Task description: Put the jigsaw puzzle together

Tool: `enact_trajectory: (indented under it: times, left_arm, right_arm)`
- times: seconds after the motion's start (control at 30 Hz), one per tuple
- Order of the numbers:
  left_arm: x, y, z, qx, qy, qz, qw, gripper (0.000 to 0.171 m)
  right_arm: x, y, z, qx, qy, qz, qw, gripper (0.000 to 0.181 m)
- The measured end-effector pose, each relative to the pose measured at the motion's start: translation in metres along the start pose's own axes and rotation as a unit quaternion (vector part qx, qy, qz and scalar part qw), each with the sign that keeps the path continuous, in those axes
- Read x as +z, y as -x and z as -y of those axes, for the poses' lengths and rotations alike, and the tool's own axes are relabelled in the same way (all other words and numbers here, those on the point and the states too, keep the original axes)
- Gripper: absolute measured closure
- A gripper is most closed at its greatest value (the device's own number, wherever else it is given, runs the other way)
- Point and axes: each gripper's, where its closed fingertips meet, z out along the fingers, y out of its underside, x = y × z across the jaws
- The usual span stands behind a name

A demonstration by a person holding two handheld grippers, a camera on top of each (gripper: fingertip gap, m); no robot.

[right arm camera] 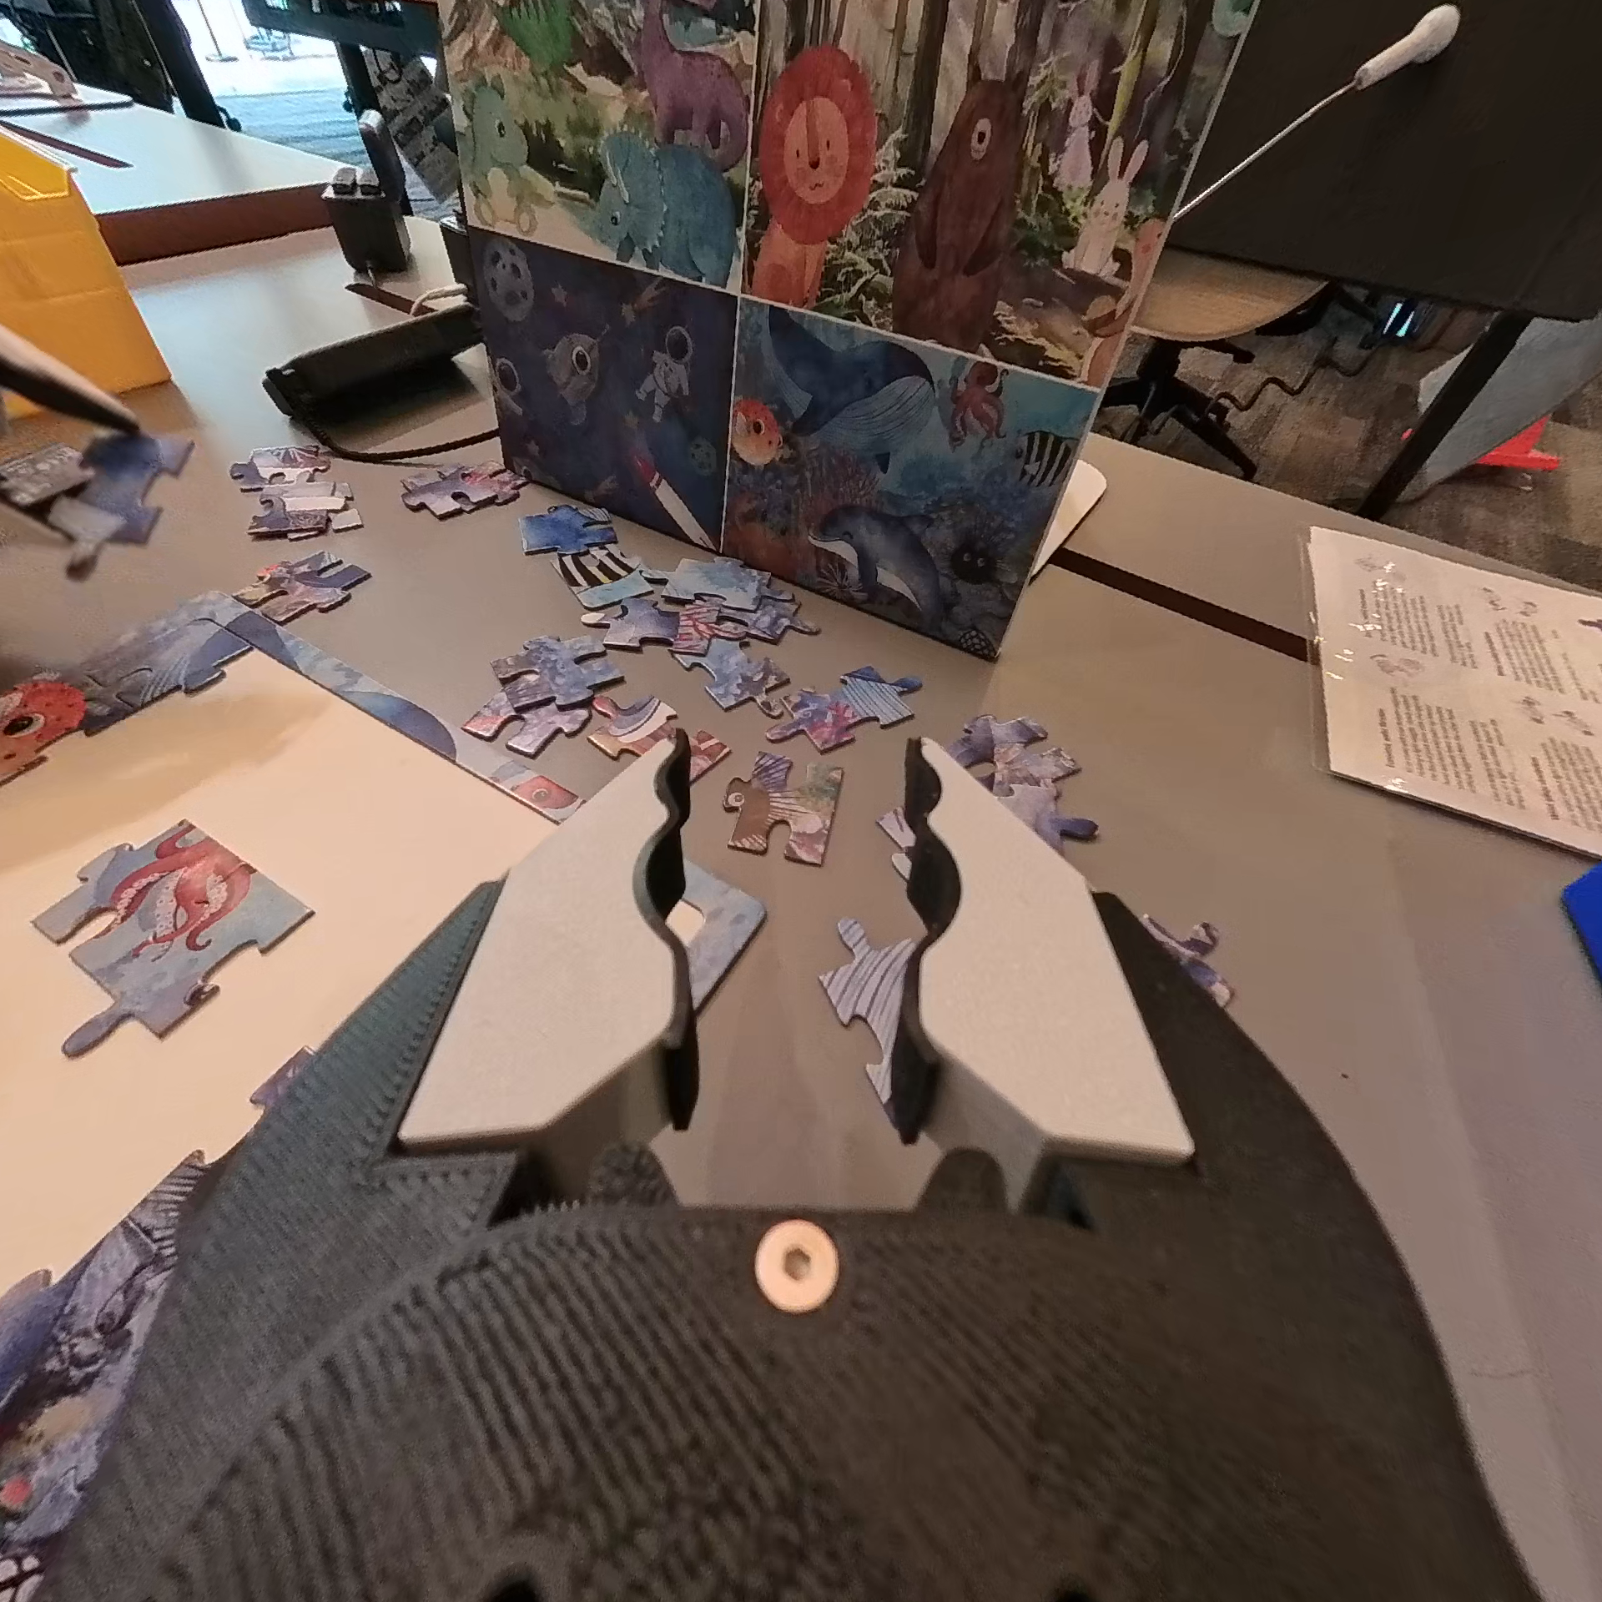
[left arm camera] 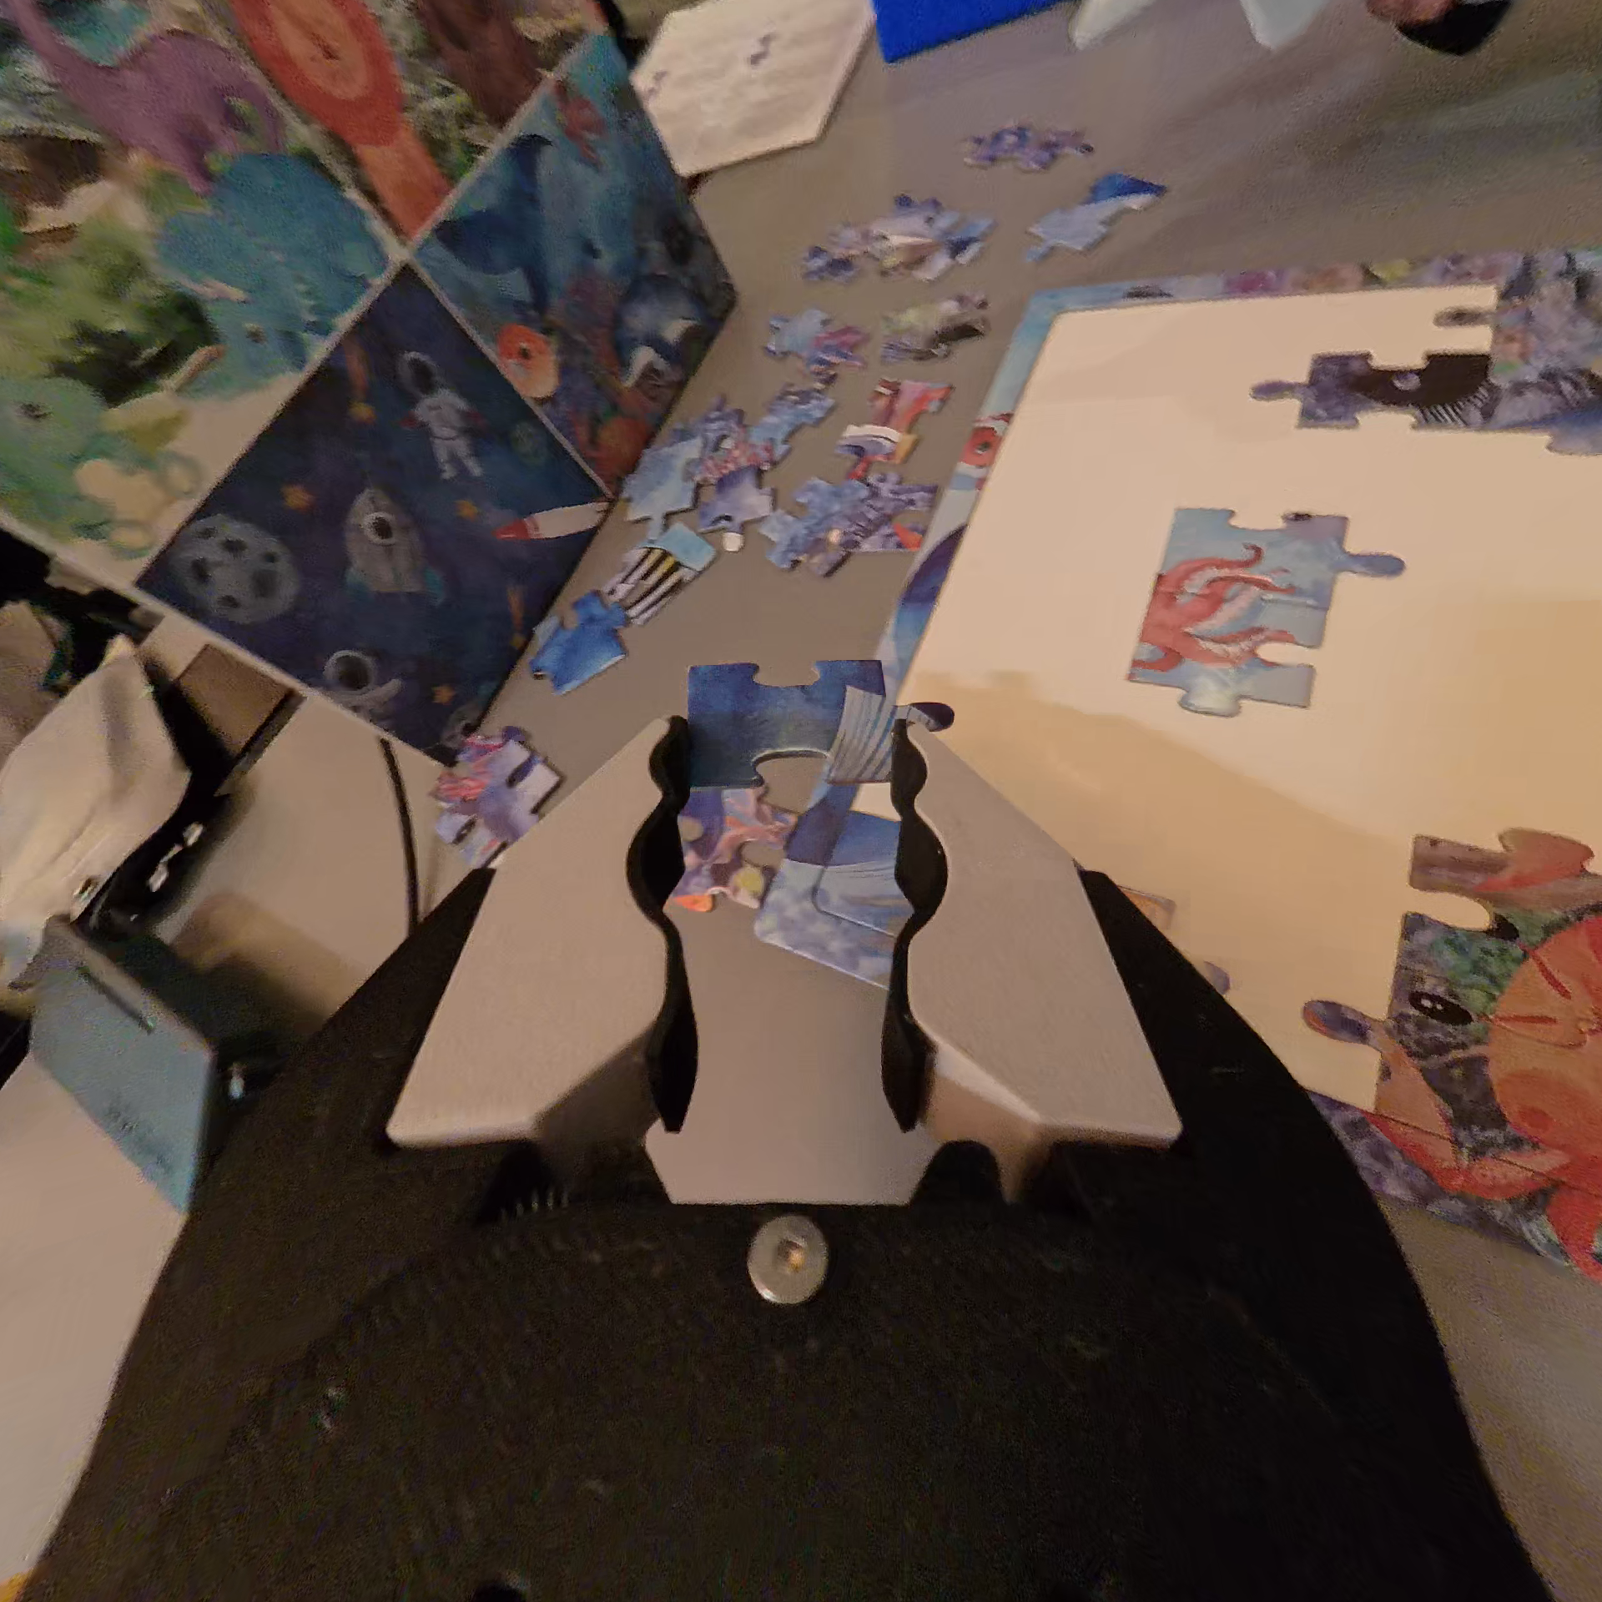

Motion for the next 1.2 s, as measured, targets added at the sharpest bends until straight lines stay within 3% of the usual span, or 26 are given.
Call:
enact_trajectory:
  times: [0.27,0.67,1.2]
  left_arm:
    - [-0.013,0.022,0.009,-0.071,-0.052,0.015,0.996,0.127]
    - [0.025,-0.033,-0.019,-0.052,0.034,-0.101,0.993,0.127]
    - [0.032,-0.037,-0.038,-0.046,0.08,-0.105,0.99,0.127]
  right_arm:
    - [0.0,0.001,0.001,-0.002,-0.001,0.001,1.0,0.133]
    - [0.0,0.003,0.002,-0.004,-0.002,0.003,1.0,0.133]
    - [0.0,0.004,0.002,-0.005,-0.001,0.004,1.0,0.133]
